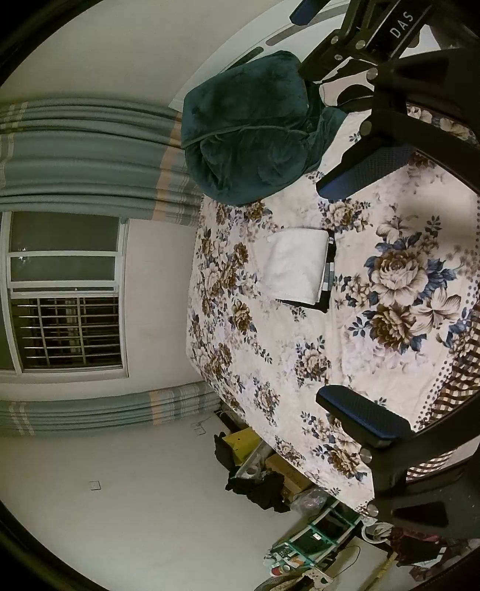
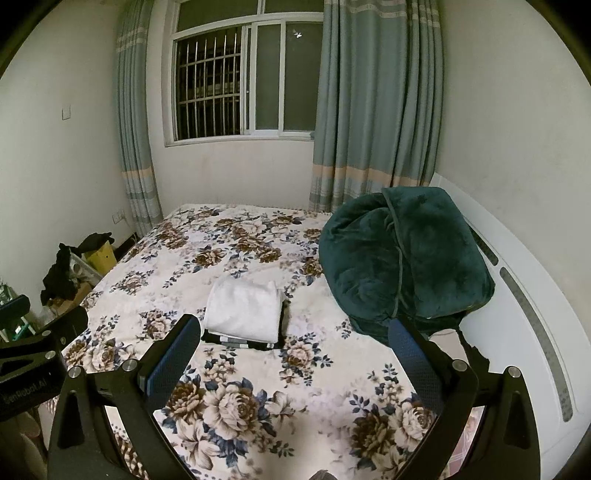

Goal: Fold small clothes

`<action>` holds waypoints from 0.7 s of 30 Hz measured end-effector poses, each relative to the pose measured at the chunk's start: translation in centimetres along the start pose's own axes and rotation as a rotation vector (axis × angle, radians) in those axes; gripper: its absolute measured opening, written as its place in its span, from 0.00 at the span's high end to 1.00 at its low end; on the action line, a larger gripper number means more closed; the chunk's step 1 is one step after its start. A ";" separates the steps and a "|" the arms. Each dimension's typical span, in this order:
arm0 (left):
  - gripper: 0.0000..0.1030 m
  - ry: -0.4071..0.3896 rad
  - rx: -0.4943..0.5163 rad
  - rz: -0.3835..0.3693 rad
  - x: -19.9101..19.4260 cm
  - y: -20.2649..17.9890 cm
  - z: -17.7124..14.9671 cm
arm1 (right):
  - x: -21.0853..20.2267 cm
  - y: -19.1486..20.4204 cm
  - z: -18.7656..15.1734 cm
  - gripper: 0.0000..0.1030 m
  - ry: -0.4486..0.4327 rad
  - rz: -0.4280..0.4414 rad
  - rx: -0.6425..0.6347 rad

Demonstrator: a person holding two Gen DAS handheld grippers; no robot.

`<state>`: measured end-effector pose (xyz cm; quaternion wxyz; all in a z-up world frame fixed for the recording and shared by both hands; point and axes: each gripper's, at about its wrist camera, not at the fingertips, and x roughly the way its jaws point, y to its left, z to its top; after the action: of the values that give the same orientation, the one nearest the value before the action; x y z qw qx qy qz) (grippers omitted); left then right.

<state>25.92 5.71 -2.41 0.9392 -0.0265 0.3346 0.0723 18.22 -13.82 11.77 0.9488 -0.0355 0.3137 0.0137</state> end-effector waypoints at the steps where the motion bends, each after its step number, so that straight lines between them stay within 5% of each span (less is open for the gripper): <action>1: 0.00 0.000 0.001 0.003 0.0 0.0 0.0 | 0.0 0.0 0.0 0.00 -0.001 0.000 0.000; 21: 0.00 -0.002 0.001 0.010 -0.7 0.0 -0.3 | 0.0 0.1 -0.4 0.00 -0.003 -0.006 0.004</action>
<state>25.16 5.64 -2.20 0.9392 -0.0241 0.3339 0.0768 17.96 -13.76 11.48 0.9494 -0.0347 0.3121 0.0103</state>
